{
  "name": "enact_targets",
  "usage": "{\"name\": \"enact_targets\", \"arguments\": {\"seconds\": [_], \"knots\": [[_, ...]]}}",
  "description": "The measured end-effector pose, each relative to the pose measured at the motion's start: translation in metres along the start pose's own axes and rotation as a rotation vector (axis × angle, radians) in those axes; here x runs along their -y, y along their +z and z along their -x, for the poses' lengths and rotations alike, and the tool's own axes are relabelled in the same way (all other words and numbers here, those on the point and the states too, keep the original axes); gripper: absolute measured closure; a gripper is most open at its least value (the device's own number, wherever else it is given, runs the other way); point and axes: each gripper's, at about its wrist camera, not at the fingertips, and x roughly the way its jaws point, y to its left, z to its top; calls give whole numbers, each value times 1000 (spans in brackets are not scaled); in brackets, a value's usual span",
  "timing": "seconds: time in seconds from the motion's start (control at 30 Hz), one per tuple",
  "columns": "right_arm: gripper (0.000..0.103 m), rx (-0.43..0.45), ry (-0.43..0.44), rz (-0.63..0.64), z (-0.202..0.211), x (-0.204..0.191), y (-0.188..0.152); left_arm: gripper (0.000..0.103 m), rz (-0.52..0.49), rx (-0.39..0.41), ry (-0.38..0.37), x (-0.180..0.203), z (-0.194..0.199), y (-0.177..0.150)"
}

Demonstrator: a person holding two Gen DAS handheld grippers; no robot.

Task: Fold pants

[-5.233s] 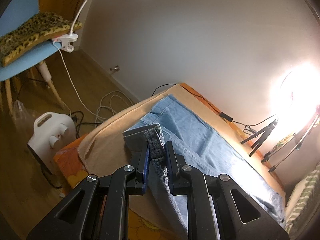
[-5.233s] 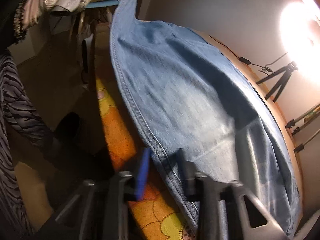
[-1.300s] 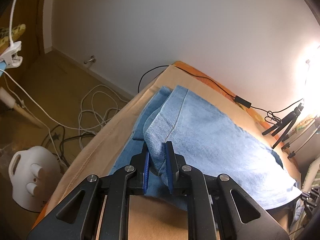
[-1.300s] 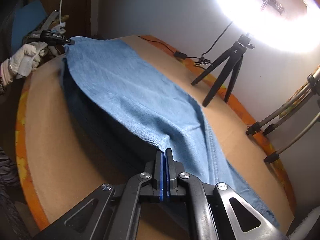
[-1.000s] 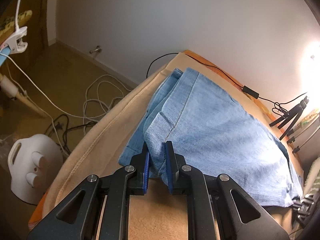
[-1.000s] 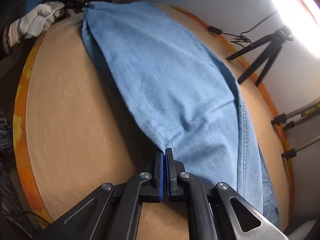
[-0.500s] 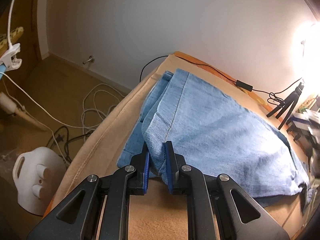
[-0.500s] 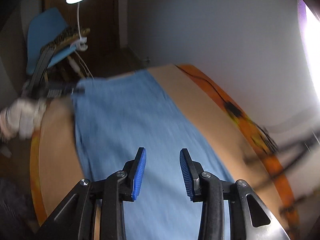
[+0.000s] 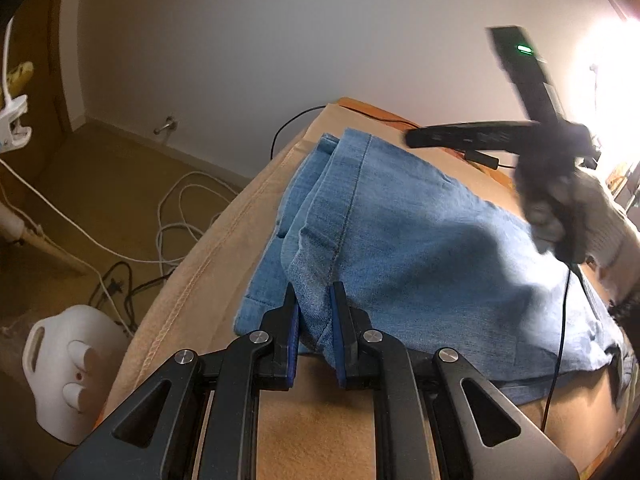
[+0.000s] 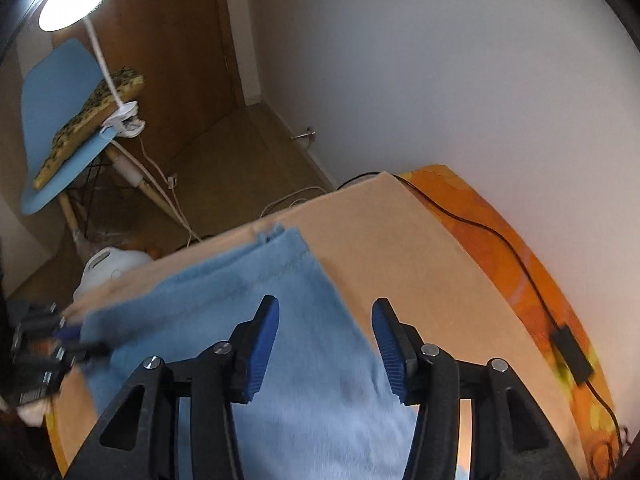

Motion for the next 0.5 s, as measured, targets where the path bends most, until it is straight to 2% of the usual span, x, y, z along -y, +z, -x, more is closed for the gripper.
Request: {"name": "enact_targets", "arguments": {"seconds": [0.03,0.13,0.2,0.23,0.27,0.3,0.33,0.37,0.5], "knots": [[45,-7,16,-9,-10,0,5,90,-3,-1,-1,0,-1,0],[45,-28,64,-41,-33,0,12,90,-6,-3,-3,0,-3,-1],[58,-41,80,-54,-44,0,15,90,-10,-1,-3,0,-3,-2],[76,-47,97,-59,-47,0,15,90,-11,1,-3,0,-3,-2],[84,-51,112,-63,-48,-3,15,90,-11,2,-4,0,-3,-2],[87,-40,112,-47,-45,-4,13,90,-8,4,-5,0,-2,-2],[99,-31,98,-26,-41,-7,11,90,-5,6,-7,0,-2,-2],[102,-27,86,-16,-35,-5,9,90,4,9,-11,-1,0,-2],[103,40,81,-29,-7,-3,11,90,30,23,-38,-5,8,-1]]}}
